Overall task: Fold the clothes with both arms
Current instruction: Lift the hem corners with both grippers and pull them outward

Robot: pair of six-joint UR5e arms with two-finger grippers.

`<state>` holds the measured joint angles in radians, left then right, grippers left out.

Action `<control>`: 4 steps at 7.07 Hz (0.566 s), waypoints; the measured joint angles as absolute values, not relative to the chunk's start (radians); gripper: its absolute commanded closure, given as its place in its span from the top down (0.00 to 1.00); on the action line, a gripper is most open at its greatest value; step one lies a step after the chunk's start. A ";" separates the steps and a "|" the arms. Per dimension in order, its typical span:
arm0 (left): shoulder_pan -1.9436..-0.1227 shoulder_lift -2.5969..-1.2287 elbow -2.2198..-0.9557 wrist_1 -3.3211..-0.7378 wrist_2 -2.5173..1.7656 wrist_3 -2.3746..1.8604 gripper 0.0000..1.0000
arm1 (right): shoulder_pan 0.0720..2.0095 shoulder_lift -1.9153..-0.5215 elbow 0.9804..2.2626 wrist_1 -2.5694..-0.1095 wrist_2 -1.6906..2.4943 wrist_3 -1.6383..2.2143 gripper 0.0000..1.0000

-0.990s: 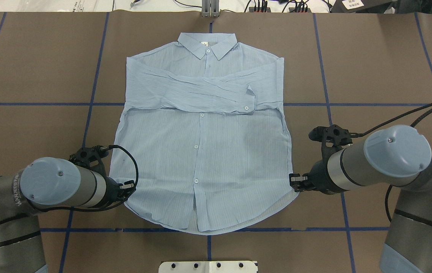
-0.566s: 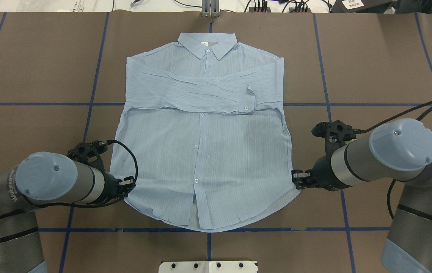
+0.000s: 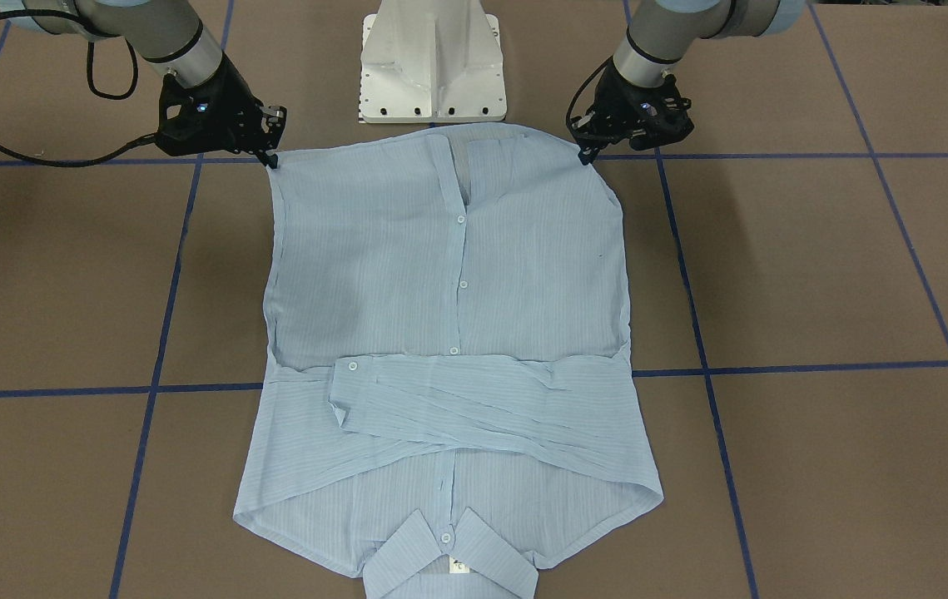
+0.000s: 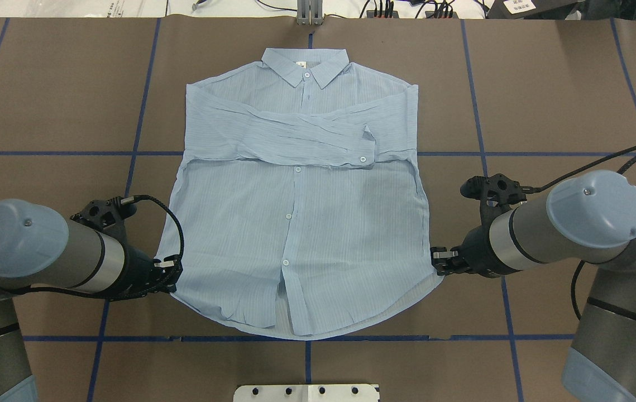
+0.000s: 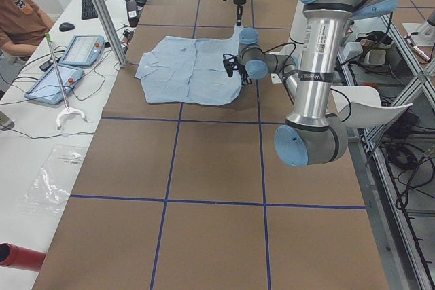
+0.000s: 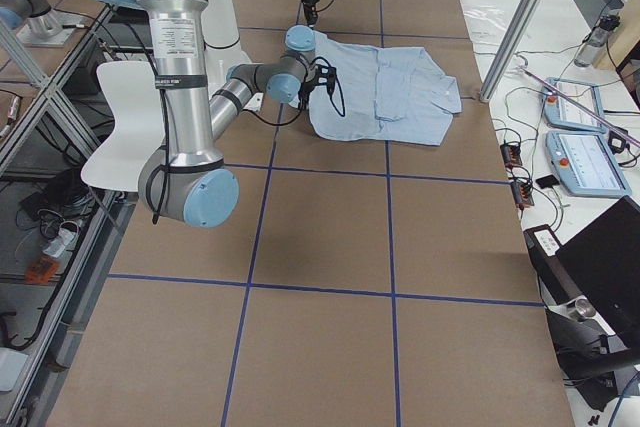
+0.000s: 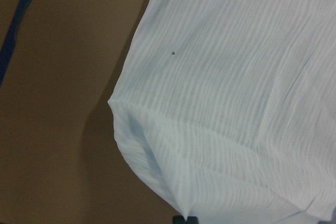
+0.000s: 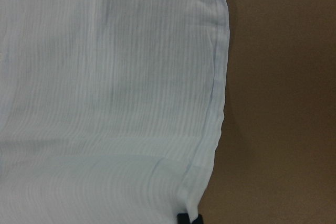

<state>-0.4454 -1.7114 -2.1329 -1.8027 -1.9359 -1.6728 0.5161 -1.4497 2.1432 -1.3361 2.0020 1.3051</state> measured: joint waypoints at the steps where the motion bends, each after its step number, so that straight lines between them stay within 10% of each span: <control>1: -0.449 -1.704 -2.143 -1.807 -1.945 -1.673 0.00 | 0.537 -1.450 2.142 -1.336 2.026 1.290 0.00; 4: -0.457 -1.700 -2.147 -1.816 -1.952 -1.674 0.00 | 0.604 -1.455 2.139 -1.338 2.094 1.251 0.00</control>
<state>-0.4565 -1.6998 -2.1472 -1.8160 -1.9525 -1.6739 0.6036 -1.4547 2.1387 -1.3376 2.0938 1.2506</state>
